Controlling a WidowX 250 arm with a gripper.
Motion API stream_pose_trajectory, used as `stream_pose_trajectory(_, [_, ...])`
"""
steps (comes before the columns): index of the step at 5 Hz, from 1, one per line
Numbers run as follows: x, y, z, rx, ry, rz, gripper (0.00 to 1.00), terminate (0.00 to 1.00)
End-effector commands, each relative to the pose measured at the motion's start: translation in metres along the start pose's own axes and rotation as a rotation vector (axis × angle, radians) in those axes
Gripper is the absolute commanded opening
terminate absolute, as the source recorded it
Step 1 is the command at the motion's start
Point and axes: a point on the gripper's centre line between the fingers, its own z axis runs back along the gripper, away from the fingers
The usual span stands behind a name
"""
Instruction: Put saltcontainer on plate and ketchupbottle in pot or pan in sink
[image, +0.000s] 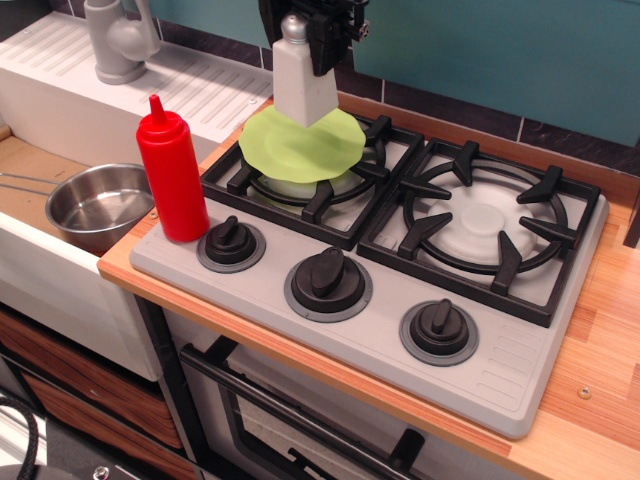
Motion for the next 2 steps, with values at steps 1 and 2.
stream_pose_trajectory(1, [0.0106, -0.0038, 0.017, 0.017, -0.043, 0.002, 1.0, 0.0])
stream_pose_trajectory(2, [0.0103, -0.0073, 0.0188, 0.017, -0.039, 0.007, 1.0, 0.0])
